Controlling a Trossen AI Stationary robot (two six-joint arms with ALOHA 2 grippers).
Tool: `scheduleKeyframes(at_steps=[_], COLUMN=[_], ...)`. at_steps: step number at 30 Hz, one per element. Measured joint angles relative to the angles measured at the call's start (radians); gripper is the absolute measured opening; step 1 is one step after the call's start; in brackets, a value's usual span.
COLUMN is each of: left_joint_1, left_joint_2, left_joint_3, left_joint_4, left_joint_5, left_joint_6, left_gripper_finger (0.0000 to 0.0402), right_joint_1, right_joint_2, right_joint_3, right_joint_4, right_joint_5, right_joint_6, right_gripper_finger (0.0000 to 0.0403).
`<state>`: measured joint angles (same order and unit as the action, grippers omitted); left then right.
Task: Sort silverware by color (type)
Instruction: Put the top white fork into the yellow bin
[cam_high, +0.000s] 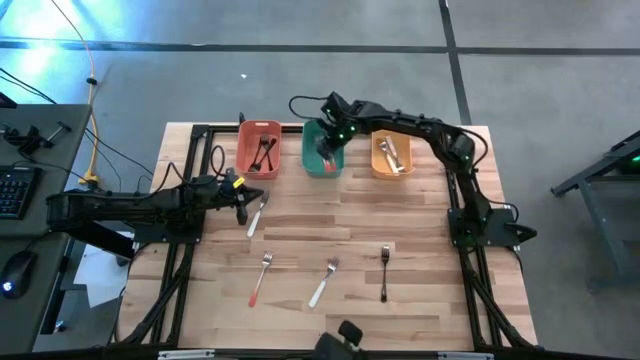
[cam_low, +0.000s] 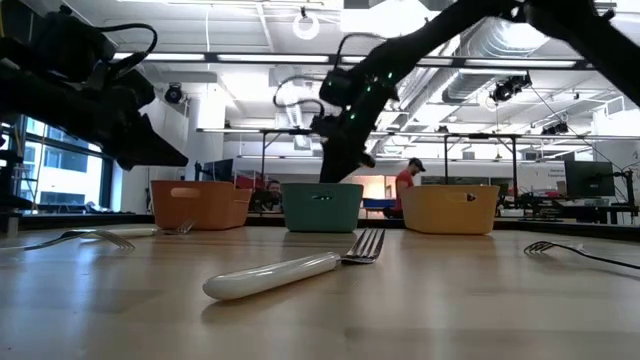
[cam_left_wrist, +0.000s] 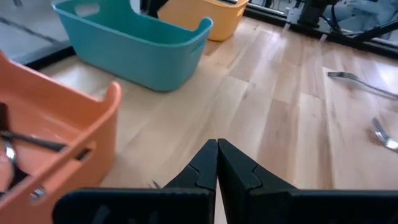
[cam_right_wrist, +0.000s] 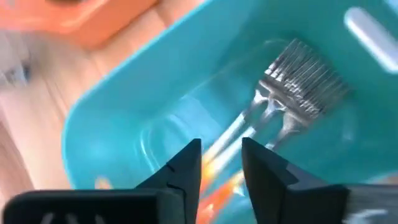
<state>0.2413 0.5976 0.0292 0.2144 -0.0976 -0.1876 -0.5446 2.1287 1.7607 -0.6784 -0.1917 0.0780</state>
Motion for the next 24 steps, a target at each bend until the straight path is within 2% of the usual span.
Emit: scheduleKeyframes(at_steps=[2, 6, 11, 13, 16, 19, 24], left_joint_1=[-0.003, -0.027, -0.053, -0.061, -0.077, -0.1, -0.145], left_joint_2=[0.0, 0.0, 0.0, 0.0, 0.0, 0.0, 0.024], left_joint_3=[0.0, 0.0, 0.001, 0.018, 0.065, 0.117, 0.164], left_joint_4=[-0.015, -0.03, -0.042, -0.11, -0.25, -0.396, -0.527], left_joint_5=[0.021, 0.02, -0.018, -0.024, -0.097, -0.159, -0.157], left_joint_6=[-0.031, -0.044, -0.047, -0.075, -0.132, -0.216, -0.369], left_gripper_finger=[0.0, 0.0, 0.0, 0.0, 0.0001, 0.0001, 0.0013], right_joint_1=[0.027, 0.075, 0.115, 0.131, 0.151, 0.163, 0.166], right_joint_2=[-0.05, -0.174, -0.439, -0.534, -0.669, -0.756, -0.841], right_joint_3=[-0.063, -0.282, -0.586, -0.706, -0.875, -1.021, -1.166], right_joint_4=[0.022, 0.178, 0.47, 0.584, 0.764, 0.892, 0.989], right_joint_5=[0.054, 0.063, 0.089, 0.116, 0.151, 0.166, 0.166], right_joint_6=[-0.056, -0.092, -0.097, -0.077, -0.04, -0.005, 0.03], right_gripper_finger=[0.007, 0.001, 0.0021, 0.002, 0.0009, 0.0002, 0.0004])
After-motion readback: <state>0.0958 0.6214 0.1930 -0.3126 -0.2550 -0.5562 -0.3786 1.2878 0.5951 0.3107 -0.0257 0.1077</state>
